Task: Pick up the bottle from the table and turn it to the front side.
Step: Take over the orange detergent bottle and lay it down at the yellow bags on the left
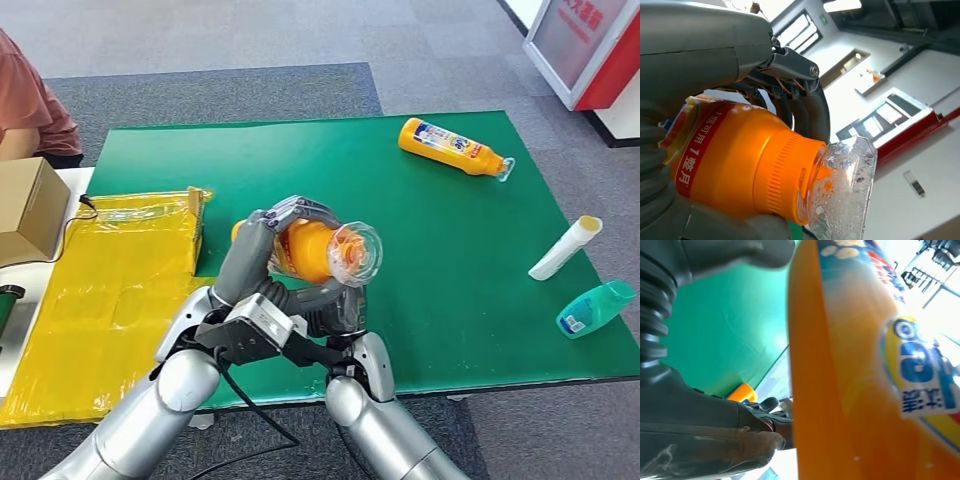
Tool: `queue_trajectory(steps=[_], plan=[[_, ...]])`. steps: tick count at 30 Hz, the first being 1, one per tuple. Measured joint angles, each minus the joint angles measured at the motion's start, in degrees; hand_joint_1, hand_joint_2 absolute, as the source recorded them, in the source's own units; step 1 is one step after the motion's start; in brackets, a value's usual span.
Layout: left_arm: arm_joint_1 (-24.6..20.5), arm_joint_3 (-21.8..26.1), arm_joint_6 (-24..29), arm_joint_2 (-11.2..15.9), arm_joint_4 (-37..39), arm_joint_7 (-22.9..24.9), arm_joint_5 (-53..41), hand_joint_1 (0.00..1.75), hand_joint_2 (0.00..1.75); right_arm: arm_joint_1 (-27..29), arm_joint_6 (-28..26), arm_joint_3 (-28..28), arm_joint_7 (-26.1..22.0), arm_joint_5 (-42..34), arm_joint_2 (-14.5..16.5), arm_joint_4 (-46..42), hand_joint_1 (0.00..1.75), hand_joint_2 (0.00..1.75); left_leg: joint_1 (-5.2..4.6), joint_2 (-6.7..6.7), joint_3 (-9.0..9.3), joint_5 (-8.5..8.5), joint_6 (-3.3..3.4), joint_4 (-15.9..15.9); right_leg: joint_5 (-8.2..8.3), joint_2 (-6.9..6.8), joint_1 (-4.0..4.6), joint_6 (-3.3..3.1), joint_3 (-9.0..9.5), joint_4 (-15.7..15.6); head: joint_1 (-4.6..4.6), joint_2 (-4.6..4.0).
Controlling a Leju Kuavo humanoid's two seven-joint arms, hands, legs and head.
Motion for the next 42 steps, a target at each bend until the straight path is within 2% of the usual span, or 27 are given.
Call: queue_trajectory(steps=[6, 12, 16, 23, 36, 42], plan=[[1.5, 0.1, 7.3, 0.0, -1.9, 0.9, -13.0, 1.75, 1.75, 1.2, 1.2, -0.3, 1.1, 0.0, -0.1, -2.0, 0.00, 1.75, 0.00, 0.00, 0.00, -0.01, 0.00, 0.0, -0.01, 0.00, 0.00, 0.01, 0.00, 0.0, -0.01, 0.00], [1.8, 0.1, 8.7, 0.0, -2.2, 1.6, -16.0, 1.75, 1.75, 1.4, 1.5, -0.5, 1.3, 0.1, -0.1, -2.4, 0.00, 1.75, 0.00, 0.00, 0.00, -0.01, 0.00, 0.0, -0.01, 0.00, 0.00, 0.01, 0.00, 0.0, -0.01, 0.00], [3.0, 0.8, 13.5, 0.2, -2.8, 5.0, -29.0, 1.75, 1.75, 2.1, 2.0, -2.6, 2.7, 0.1, -0.2, -4.3, 0.00, 1.75, 0.00, 0.00, 0.00, -0.01, 0.00, 0.0, -0.01, 0.00, 0.00, 0.01, 0.00, 0.0, -0.01, 0.00], [5.5, 3.9, 16.7, 1.0, -3.2, 9.7, -41.4, 1.75, 1.75, 3.6, 1.6, -7.4, 3.8, -0.6, -1.2, -8.9, 0.00, 1.75, 0.00, 0.00, -0.01, -0.02, 0.01, 0.0, -0.01, 0.00, 0.00, 0.01, -0.01, 0.0, -0.01, 0.00], [6.9, 6.1, 17.2, 1.4, -3.2, 10.2, -42.6, 1.75, 1.75, 4.8, 1.7, -10.6, 3.8, -0.9, -1.8, -12.7, 0.00, 1.75, 0.00, 0.00, 0.00, -0.02, 0.00, 0.0, -0.01, 0.00, 0.00, 0.01, 0.00, 0.0, -0.01, 0.00], [9.1, 8.9, 15.4, 1.8, -1.9, 13.8, -48.3, 1.75, 1.75, 6.3, 1.5, -13.3, 3.7, -2.0, -2.6, -18.8, 0.00, 1.75, -0.01, 0.00, 0.00, -0.04, 0.01, 0.0, -0.02, 0.00, -0.01, 0.02, -0.01, 0.0, 0.00, 0.00]])
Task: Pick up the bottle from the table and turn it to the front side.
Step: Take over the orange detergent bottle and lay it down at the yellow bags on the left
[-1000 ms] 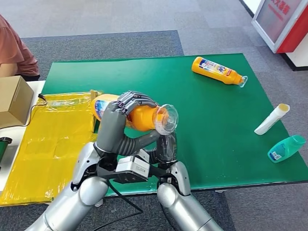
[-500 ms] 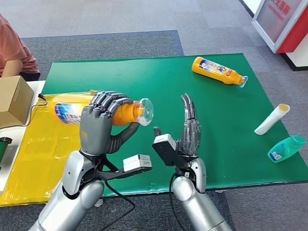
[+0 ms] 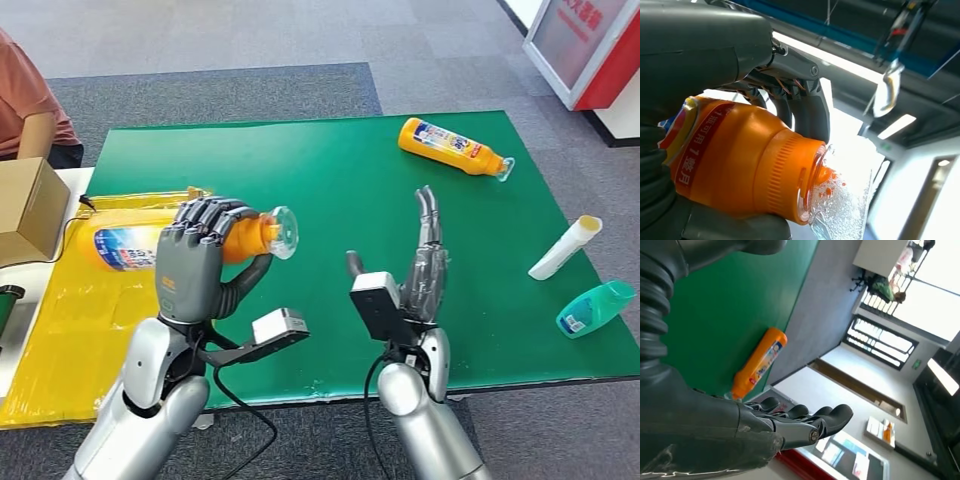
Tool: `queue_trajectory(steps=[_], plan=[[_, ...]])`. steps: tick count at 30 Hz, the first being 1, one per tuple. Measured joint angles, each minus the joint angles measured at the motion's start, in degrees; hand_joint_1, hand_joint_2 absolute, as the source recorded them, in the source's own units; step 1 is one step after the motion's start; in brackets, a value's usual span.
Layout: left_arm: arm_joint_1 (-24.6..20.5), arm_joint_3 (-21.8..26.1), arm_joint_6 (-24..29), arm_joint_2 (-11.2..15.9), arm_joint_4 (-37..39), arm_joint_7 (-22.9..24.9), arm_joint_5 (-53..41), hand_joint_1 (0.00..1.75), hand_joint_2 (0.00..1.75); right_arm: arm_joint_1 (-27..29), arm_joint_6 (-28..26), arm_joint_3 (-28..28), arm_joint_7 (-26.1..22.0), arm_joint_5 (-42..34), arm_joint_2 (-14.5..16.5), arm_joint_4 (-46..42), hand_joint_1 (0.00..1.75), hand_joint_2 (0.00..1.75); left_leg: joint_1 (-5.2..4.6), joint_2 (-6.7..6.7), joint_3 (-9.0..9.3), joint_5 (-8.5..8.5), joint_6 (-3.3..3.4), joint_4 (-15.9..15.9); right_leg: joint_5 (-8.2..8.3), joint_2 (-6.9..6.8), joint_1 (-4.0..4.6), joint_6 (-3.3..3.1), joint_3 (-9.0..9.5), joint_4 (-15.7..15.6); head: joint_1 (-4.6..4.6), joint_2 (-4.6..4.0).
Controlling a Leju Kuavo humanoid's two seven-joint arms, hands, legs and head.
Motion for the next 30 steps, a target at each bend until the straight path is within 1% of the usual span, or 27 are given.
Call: queue_trajectory(steps=[5, 9, 14, 18, 24, 30], plan=[[2.3, 4.8, -2.7, 1.3, 6.0, 3.3, -6.8, 1.75, 1.75, 1.2, 2.1, -1.9, -1.0, -0.3, -0.8, -9.8, 0.00, 1.75, 0.00, 0.01, 0.00, -0.01, -0.02, 0.0, -0.02, 0.01, 0.00, -0.03, -0.04, 0.0, -0.01, 0.00], [2.5, 9.1, -3.3, 1.7, 12.3, 3.6, -8.0, 1.75, 1.75, 2.1, 2.8, -2.1, -1.4, -1.5, -1.4, -17.3, 0.00, 1.75, 0.02, 0.01, 0.00, 0.00, -0.03, 0.0, -0.05, 0.01, 0.02, -0.07, -0.04, 0.0, -0.02, 0.00], [2.8, 12.3, -3.2, 1.7, 17.7, 3.6, -8.9, 1.75, 1.75, 2.7, 4.3, -2.1, -2.4, -5.8, -2.6, -24.3, 0.00, 1.75, 0.02, 0.01, -0.01, -0.01, -0.02, 0.0, -0.05, 0.01, 0.02, -0.06, -0.03, 0.0, -0.01, 0.00], [3.6, 13.4, -3.1, 1.7, 18.8, 4.0, -10.3, 1.75, 1.75, 3.0, 4.9, -2.5, -2.7, -7.6, -3.2, -27.0, 0.00, 1.75, 0.02, 0.01, -0.02, -0.02, -0.01, 0.0, -0.05, 0.00, 0.02, -0.06, -0.03, 0.0, -0.01, 0.00], [3.9, 14.6, -3.6, 1.7, 20.6, 3.6, -9.9, 1.75, 1.75, 3.0, 5.2, -3.0, -3.9, -8.8, -3.3, -28.6, 0.00, 1.75, 0.03, 0.01, -0.02, -0.02, -0.02, 0.0, -0.06, 0.00, 0.02, -0.07, -0.03, 0.0, -0.01, 0.00], [2.8, 15.1, -0.4, 2.0, 26.6, 1.2, -9.4, 1.75, 1.75, 2.7, 5.4, -3.0, -4.7, -9.9, -3.3, -28.8, 0.00, 1.75, 0.04, 0.01, -0.01, 0.00, -0.03, 0.0, -0.06, 0.00, 0.03, -0.07, -0.02, 0.0, -0.01, 0.00]])
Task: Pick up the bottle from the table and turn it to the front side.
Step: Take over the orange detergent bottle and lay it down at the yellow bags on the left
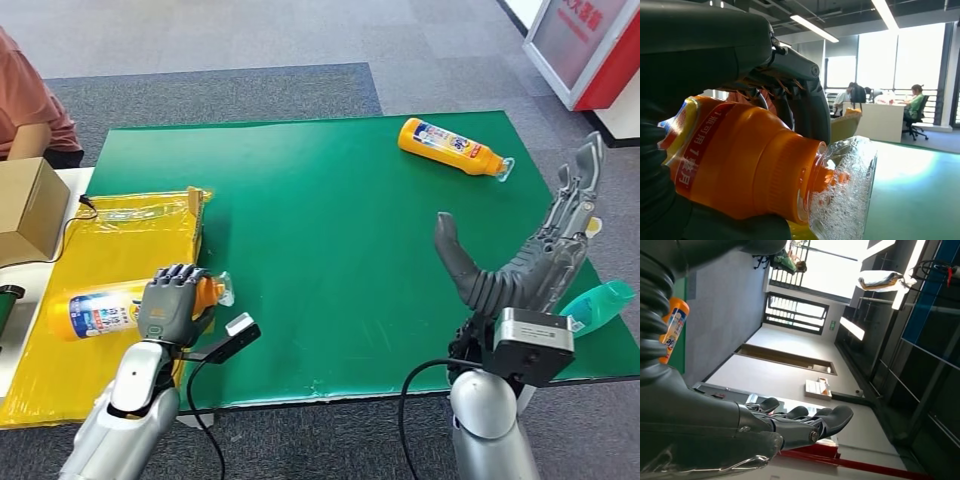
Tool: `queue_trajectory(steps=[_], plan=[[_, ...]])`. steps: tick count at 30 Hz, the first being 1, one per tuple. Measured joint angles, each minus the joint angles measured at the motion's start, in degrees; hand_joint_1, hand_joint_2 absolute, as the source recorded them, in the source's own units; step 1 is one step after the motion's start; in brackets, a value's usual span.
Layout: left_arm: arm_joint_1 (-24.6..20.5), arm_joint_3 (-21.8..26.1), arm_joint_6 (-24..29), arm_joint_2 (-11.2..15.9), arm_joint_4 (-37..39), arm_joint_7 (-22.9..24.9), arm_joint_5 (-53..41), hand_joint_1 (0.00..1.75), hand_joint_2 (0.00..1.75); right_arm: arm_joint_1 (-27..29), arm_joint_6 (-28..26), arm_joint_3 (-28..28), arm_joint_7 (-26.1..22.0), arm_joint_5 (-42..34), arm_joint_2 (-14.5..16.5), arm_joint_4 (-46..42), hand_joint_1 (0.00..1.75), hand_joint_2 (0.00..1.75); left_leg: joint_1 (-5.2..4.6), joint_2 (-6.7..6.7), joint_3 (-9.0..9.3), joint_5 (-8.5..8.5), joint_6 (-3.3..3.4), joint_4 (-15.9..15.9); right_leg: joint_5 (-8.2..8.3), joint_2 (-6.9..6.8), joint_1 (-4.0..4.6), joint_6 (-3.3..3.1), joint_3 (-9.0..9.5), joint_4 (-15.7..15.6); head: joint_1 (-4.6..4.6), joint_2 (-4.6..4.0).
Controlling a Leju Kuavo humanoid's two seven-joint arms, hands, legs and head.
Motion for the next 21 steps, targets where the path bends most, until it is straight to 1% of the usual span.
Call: queue_trajectory(steps=[6, 11, 15, 21], plan=[[-3.9, 0.7, 2.8, 0.6, 8.4, -0.4, -0.9, 1.75, 1.75, -0.9, -0.3, 1.0, -0.4, -0.4, -0.3, -0.2, 0.00, 1.75, 0.00, 0.00, 0.00, 0.02, -0.01, 0.0, 0.01, 0.00, 0.00, 0.00, 0.01, 0.0, -0.01, 0.00], [-6.1, 0.8, 3.7, 0.6, 12.3, -2.5, -0.6, 1.75, 1.75, -1.4, -0.6, 2.1, -0.4, -0.7, -0.5, -0.4, 0.00, 1.75, 0.00, 0.00, 0.00, 0.01, -0.01, 0.0, 0.01, 0.00, 0.00, 0.01, 0.00, 0.0, -0.01, 0.00], [-6.8, 0.8, 4.0, 0.5, 13.7, -4.4, 0.6, 0.00, 1.75, -1.8, -0.7, 2.8, -0.4, -0.8, -0.7, -0.4, 0.00, 1.75, 0.00, 0.00, 0.00, 0.01, -0.01, 0.0, 0.00, 0.00, 0.00, 0.00, 0.00, 0.0, 0.00, 0.00], [-7.1, 0.8, 4.6, 0.5, 14.5, -6.2, 2.6, 0.00, 1.75, -1.8, -0.8, 3.3, -0.4, -0.9, -1.0, -0.4, 0.00, 1.75, 0.00, 0.00, 0.00, 0.00, -0.01, 0.0, 0.00, 0.00, 0.00, 0.00, 0.00, 0.0, 0.00, 0.00]])
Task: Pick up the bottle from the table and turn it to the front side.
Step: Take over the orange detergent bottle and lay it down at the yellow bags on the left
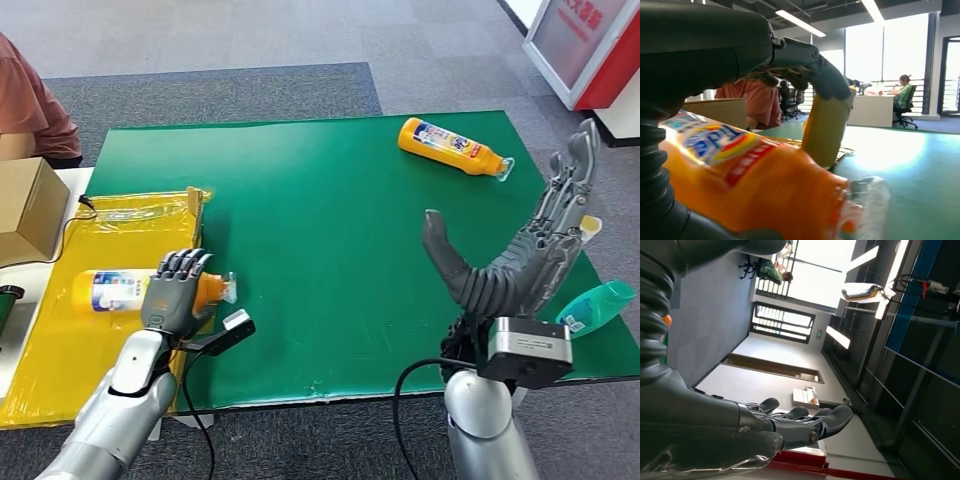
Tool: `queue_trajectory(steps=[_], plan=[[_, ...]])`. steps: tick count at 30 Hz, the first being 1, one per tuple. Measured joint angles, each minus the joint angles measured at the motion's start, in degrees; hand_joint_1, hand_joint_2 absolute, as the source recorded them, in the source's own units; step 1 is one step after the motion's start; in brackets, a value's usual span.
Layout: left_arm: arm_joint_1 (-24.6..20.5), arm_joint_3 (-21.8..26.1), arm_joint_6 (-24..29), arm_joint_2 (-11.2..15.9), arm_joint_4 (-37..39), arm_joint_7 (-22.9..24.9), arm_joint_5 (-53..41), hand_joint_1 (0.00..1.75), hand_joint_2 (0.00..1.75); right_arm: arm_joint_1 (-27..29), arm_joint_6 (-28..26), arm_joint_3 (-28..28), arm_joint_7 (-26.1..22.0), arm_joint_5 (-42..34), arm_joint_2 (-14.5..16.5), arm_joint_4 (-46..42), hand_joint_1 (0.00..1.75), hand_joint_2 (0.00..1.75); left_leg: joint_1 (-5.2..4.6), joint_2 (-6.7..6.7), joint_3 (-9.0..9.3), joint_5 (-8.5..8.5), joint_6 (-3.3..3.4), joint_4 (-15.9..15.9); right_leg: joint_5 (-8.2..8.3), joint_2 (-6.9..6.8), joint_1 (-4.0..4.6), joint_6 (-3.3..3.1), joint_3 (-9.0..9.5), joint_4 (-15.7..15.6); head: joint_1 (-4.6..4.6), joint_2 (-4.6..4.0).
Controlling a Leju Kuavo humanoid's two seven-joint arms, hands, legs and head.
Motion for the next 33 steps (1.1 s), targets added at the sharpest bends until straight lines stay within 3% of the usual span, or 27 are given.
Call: queue_trajectory(steps=[16, 22, 28, 33], plan=[[1.4, -0.2, -1.1, 0.1, -2.4, -1.0, 2.7, 0.00, 1.75, 0.0, 0.0, 0.1, 0.0, 0.4, -0.3, 0.0, 0.00, 1.75, 0.00, 0.00, 0.00, 0.00, 0.00, 0.0, 0.00, 0.00, 0.00, 0.00, 0.01, 0.0, 0.00, 0.00], [4.9, -0.2, -0.8, -0.3, -9.6, -6.2, 14.2, 0.00, 1.75, 0.6, -0.3, 0.1, 0.6, 1.6, -0.4, 0.0, 0.00, 1.75, 0.00, 0.00, 0.00, -0.01, 0.01, 0.0, -0.01, 0.00, 0.00, 0.00, -0.01, 0.0, 0.00, 0.00], [9.9, -1.4, -10.2, -0.6, -24.8, -10.5, 28.6, 0.00, 1.75, 2.1, 1.0, 0.0, 2.3, 3.4, -0.6, 0.0, 0.00, 1.75, 0.00, 0.00, -0.01, -0.04, 0.01, 0.0, -0.04, 0.00, 0.00, -0.01, -0.01, 0.0, 0.00, 0.00], [13.9, -2.9, -20.5, -0.1, -37.6, -14.5, 46.4, 0.00, 1.75, 3.1, 6.5, -0.4, 4.2, 2.5, -1.4, 0.7, 0.00, 1.75, 0.00, 0.00, -0.01, -0.08, -0.03, 0.0, -0.06, 0.00, 0.00, -0.03, 0.01, 0.0, -0.01, 0.00]])
